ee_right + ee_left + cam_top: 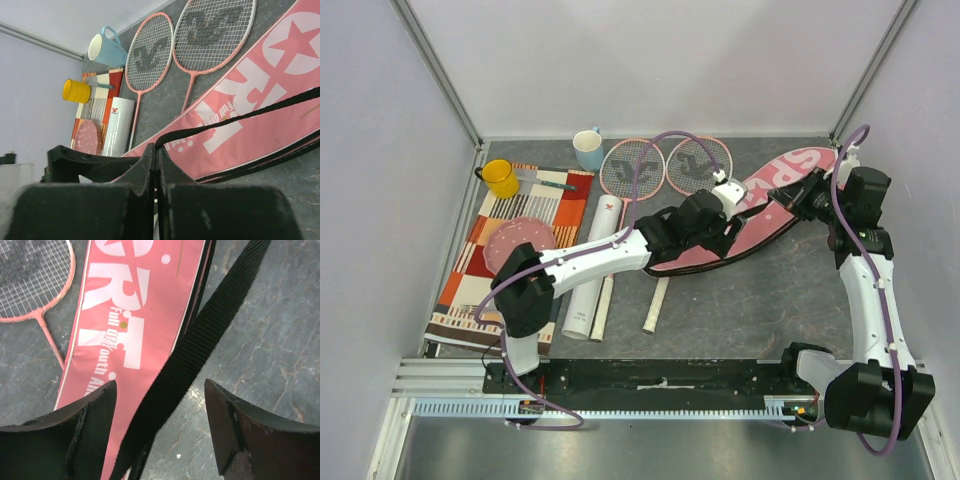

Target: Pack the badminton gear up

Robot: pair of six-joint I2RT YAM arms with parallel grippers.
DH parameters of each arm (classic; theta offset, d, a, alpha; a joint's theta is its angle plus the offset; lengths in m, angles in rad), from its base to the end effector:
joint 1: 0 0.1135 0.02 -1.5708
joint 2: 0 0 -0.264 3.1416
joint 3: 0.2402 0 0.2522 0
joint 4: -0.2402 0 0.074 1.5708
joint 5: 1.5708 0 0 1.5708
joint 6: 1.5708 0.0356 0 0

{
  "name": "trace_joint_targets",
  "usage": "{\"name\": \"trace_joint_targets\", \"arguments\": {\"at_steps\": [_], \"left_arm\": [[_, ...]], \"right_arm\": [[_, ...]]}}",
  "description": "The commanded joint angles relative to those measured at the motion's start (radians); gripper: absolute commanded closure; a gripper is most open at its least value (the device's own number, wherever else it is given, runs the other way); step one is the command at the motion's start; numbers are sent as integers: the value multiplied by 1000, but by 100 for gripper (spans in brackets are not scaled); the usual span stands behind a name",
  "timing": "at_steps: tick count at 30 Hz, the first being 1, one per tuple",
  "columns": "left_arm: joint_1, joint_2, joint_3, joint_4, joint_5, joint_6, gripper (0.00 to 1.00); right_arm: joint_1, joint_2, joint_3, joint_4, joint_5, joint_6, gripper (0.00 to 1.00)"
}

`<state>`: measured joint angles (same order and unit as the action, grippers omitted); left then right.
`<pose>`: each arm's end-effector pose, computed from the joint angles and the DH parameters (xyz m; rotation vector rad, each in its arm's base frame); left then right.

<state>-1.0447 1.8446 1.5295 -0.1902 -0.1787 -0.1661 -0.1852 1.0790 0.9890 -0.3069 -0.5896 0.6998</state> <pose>0.2256 -0.3758 0.2960 0.7974 1.9591 -0.5531 0.2398 -0.0248 0.3439 0.4838 1.9497 0.9115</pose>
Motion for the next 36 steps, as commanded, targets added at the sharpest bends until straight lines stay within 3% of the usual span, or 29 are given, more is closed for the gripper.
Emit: {"name": "trace_joint_targets", "arguments": {"at_steps": [1,2,3,4,5,7,8,11,12,15,16,17,20,24,25,26,28,30,31,33,34,36], "left_arm": [[2,27,47,-29,7,14,37],[2,25,47,-22,22,11,64],[3,25,49,-20,44,-12,80],[5,25,52,-20,54,-30,93],[12,25,61,-15,80,-47,98],[17,24,70,-2,152,-113,98],[21,22,73,4,163,-143,98],[23,18,83,47,209,-249,98],[26,22,89,46,214,-310,98],[31,34,98,49,209,-407,98],[32,38,97,54,208,-427,98],[34,42,98,55,208,-444,98],[40,62,98,72,258,-496,98],[45,73,98,95,304,-544,98],[46,71,93,97,311,-552,98],[46,68,89,109,318,-558,98],[46,67,84,120,324,-567,98],[48,70,84,121,334,-567,98],[48,70,83,120,332,-566,98],[49,68,75,118,329,-558,98],[54,67,67,118,329,-556,98],[55,64,54,121,329,-555,98]], "right_arm": [[4,-22,5,-8,10,-23,100],[4,-21,5,-14,13,-28,100],[3,-18,0,-17,19,-29,100],[4,-14,-4,-18,19,-31,100],[4,-11,-10,-17,22,-36,96],[4,5,-33,-18,19,-43,89],[3,15,-42,-21,10,-46,68],[4,47,-104,-34,-62,-46,40],[3,44,-151,-35,-65,-48,36],[-57,3,-240,-43,-76,-59,31],[-165,-16,-265,-43,-100,-59,31],[-192,-46,-282,-46,-95,-57,30],[-206,-63,-369,44,-145,9,28],[-214,-42,-499,138,-179,79,43],[-214,-36,-521,184,-193,107,53],[-214,-24,-542,202,-205,115,57],[-215,-18,-572,190,-208,93,61],[-217,-33,-579,163,-187,43,54],[-221,-40,-581,148,-187,35,43],[-232,-97,-543,105,-161,-12,30],[-238,-125,-521,71,-113,-25,17],[-240,-185,-428,20,-79,-65,11]]}}
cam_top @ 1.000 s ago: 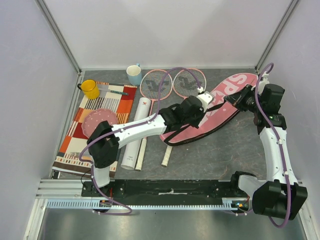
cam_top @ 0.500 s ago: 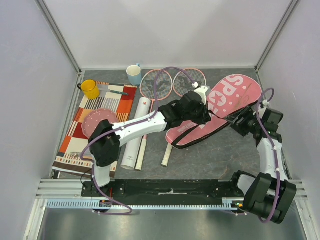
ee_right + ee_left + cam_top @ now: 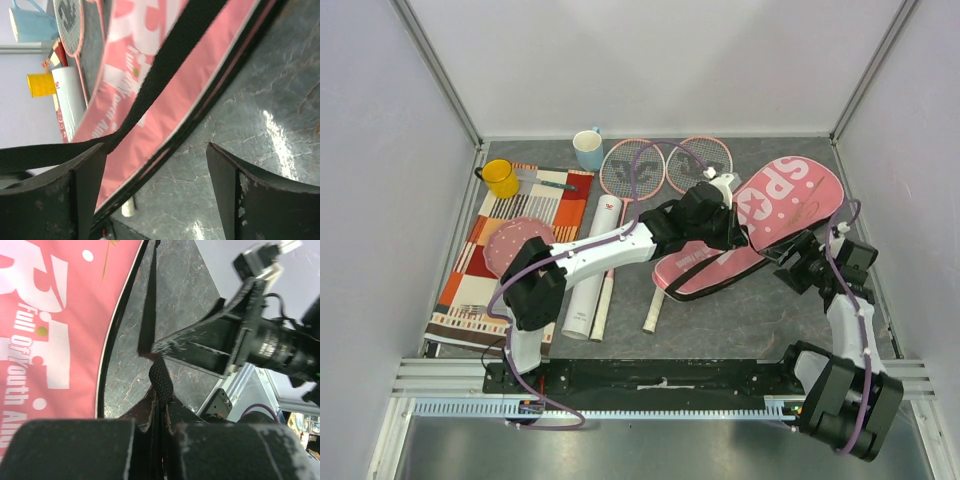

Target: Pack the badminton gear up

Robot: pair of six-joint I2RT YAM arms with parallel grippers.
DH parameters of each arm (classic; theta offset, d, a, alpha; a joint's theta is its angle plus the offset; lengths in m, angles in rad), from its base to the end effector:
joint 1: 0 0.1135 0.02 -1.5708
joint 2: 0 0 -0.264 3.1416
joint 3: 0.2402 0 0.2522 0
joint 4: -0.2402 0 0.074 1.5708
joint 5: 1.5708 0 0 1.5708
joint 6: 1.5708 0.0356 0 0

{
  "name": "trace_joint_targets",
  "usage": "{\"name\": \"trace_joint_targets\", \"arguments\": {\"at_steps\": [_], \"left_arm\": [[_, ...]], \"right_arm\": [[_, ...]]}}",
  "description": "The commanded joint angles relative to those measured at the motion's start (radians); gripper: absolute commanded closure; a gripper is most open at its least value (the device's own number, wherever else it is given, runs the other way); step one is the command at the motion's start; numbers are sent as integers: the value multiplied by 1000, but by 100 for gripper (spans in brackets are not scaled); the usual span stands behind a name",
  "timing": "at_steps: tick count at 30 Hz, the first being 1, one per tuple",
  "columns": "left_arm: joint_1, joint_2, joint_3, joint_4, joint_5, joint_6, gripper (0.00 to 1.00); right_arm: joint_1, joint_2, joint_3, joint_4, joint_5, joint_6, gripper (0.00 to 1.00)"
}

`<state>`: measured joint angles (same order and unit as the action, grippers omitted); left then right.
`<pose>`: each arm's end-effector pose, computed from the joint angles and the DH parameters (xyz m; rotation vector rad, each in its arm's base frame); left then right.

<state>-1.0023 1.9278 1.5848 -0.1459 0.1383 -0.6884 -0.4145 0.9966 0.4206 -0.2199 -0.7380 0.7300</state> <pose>0.2433 -0.3899 0.2837 0.4489 2.2312 -1.1266 0.1789 -0.0526 0.1804 0.9393 2.1277 1.0247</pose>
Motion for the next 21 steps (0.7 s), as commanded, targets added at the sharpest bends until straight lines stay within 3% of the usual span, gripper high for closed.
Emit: {"name": "trace_joint_targets", "arguments": {"at_steps": [1,7,9,12,14,15,17,18,21], "left_arm": [[14,-21,-12,75,7,-33,98],[31,-9,-17,82,-5,-49,98],[42,-1,-23,80,7,-69,98],[56,0,-46,98,26,-94,98],[62,2,-43,118,46,-105,98],[62,3,-37,118,52,-108,98],[62,11,-34,137,90,-137,98],[62,11,-37,143,105,-151,98],[57,23,-43,186,159,-195,98]], "right_arm": [[-10,-107,174,-155,104,-115,11],[-10,-154,173,-280,159,-112,19],[-7,-171,283,-358,228,-168,17],[3,-164,310,-401,252,-164,11],[3,-162,203,-342,214,-132,11],[3,-159,149,-231,140,-98,15],[3,-109,-1,-80,10,35,27],[8,-84,-44,73,-70,84,33],[13,-32,-129,206,-103,180,35]]}}
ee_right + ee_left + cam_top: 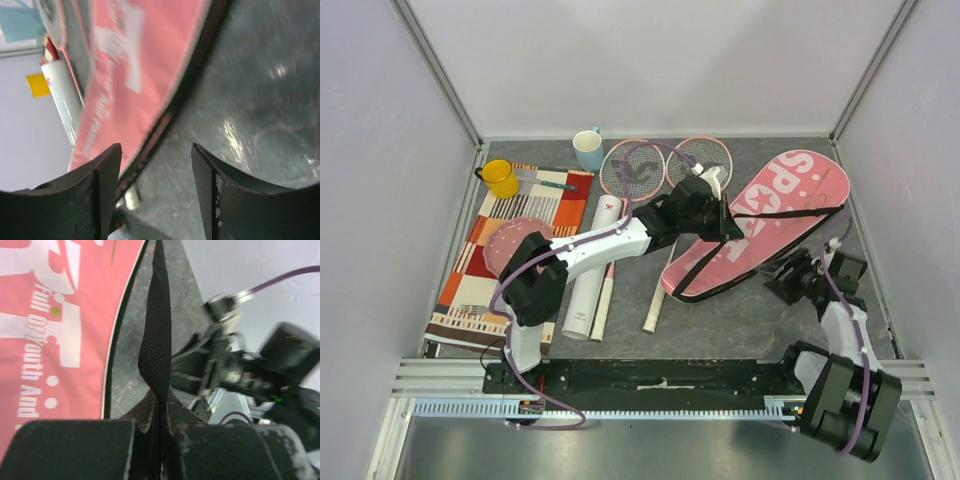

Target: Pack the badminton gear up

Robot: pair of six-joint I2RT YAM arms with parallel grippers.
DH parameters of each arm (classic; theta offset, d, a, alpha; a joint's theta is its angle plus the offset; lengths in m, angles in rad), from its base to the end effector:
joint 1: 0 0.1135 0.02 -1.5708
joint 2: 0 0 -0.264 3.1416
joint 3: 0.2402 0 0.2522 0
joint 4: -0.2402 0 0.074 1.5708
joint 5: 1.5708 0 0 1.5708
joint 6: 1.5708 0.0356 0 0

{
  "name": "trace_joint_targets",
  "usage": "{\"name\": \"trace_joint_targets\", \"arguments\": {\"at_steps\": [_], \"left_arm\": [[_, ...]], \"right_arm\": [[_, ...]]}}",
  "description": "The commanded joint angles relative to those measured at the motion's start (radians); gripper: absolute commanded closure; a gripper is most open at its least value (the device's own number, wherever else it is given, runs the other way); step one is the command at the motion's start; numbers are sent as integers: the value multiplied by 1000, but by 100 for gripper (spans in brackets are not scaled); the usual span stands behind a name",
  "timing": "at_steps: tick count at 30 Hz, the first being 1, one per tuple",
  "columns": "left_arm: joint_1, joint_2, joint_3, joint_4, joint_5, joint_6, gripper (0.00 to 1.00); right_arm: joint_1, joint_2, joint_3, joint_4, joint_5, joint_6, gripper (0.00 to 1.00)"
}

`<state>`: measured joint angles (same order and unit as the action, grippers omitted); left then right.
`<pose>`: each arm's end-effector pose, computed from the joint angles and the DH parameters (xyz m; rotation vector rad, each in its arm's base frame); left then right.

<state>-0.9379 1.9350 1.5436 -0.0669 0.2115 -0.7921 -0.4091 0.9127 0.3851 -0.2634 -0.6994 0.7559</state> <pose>0.2666 -0.3761 0.2741 0.3152 2.2562 -1.2322 0.1665 -0.0472 0.1789 0.9817 2.1195 0.9936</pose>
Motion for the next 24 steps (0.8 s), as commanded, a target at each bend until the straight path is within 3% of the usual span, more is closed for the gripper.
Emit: {"name": "trace_joint_targets", "arguments": {"at_steps": [1,6,9,24], "left_arm": [[-9,18,-2,108,97,-96,98],[-10,15,-7,122,103,-110,98],[-13,15,-7,124,103,-110,98],[-19,18,-5,125,109,-113,98]], "right_arm": [[9,70,-101,257,-141,155,35],[19,112,-184,429,-147,256,39],[23,144,-210,490,-158,296,47],[75,245,-221,579,-103,332,60]]}}
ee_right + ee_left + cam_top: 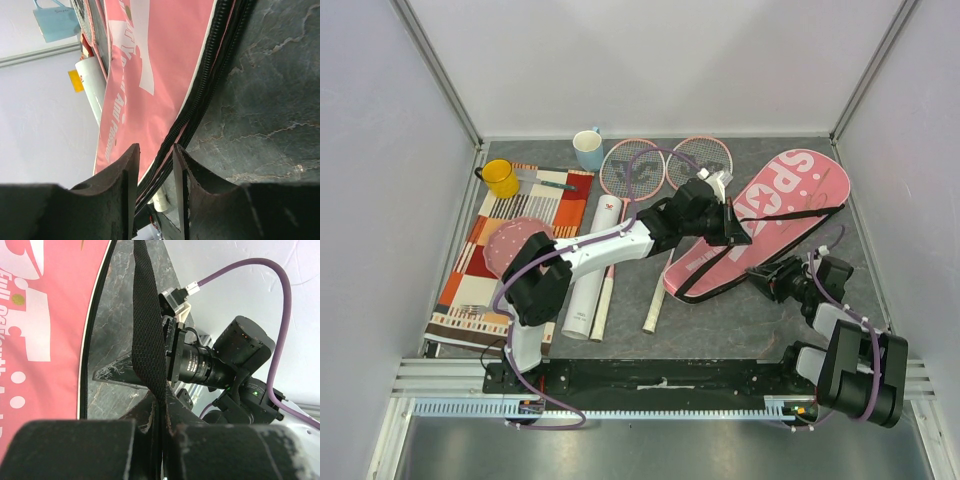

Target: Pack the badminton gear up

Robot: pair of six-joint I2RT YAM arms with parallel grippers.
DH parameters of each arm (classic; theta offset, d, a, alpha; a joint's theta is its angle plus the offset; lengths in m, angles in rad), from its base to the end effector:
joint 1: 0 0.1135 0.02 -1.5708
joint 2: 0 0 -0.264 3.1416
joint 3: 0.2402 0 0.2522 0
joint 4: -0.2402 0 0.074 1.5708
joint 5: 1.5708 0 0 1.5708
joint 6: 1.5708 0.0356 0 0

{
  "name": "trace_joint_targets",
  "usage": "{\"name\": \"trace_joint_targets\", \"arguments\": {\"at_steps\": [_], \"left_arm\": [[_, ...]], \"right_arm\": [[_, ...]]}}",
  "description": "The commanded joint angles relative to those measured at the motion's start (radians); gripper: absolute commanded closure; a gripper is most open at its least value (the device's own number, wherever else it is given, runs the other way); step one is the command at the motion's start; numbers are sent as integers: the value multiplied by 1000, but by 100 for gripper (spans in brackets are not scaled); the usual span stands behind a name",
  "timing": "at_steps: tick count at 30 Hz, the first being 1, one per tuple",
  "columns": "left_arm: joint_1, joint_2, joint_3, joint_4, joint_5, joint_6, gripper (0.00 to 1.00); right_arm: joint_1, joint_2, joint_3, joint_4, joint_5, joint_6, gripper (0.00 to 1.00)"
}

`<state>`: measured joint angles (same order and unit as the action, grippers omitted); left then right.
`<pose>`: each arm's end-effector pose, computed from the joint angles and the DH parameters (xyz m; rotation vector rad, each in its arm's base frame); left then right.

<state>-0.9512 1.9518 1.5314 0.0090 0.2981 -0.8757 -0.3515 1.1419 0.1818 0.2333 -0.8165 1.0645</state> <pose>0.2617 -0.3849 0.2702 0.3091 2.2630 -1.3867 0.1717 -0.0353 0.1219 1.1607 2.0453 1.2975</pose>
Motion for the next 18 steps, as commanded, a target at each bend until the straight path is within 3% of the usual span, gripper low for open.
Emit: {"name": "trace_joint_targets", "arguments": {"at_steps": [1,18], "left_arm": [[-8,1,7,49,26,-29,98],[-27,-1,1,51,30,-29,98]], "right_arm": [[22,21,-24,96,16,32,60],[52,108,-42,259,30,107,63]]}}
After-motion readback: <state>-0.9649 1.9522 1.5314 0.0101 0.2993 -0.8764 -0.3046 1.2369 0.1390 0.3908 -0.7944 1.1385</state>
